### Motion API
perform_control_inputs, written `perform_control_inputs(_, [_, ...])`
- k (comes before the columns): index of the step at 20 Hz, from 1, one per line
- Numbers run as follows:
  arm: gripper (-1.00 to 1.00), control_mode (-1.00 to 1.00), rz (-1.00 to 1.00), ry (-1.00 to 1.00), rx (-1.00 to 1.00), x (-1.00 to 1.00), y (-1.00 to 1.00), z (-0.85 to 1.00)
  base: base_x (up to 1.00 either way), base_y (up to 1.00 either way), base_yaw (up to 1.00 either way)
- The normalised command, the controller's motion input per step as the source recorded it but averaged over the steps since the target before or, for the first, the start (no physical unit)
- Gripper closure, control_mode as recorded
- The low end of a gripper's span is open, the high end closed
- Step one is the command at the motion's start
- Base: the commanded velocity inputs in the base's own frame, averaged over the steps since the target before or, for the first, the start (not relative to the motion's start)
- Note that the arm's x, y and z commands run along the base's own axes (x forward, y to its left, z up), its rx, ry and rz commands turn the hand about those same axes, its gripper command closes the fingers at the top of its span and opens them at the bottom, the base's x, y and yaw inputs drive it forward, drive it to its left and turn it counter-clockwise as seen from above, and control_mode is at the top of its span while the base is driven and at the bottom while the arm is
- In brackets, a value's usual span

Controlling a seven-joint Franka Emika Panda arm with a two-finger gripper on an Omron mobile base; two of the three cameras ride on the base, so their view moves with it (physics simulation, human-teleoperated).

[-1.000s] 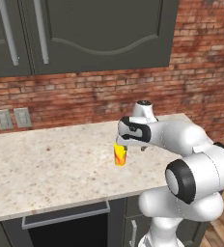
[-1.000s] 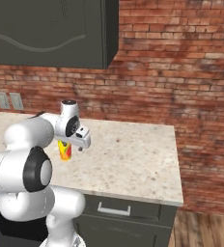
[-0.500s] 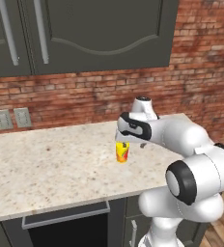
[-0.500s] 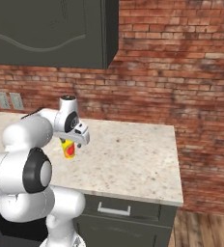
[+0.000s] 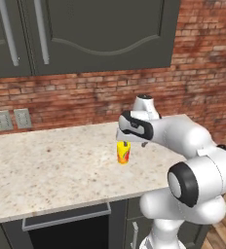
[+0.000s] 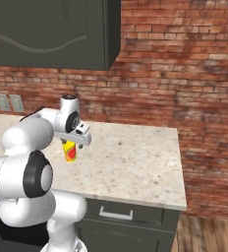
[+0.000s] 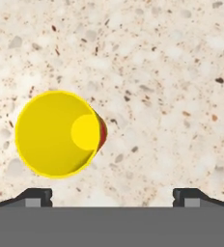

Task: Place the pitcher and cup on the dining counter for serving.

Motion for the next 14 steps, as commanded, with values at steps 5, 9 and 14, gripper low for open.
perform_control_inputs(5, [-1.00,-1.00,0.00,0.00,0.00,0.30,0.00,-0.07,0.00,0.00,0.00])
perform_control_inputs(9, [-1.00,-1.00,0.00,0.00,0.00,0.33,0.00,-0.10,0.00,0.00,0.00])
perform_control_inputs(14, [-1.00,-1.00,0.00,0.00,-0.01,0.07,0.00,-0.31,0.00,0.00,0.00])
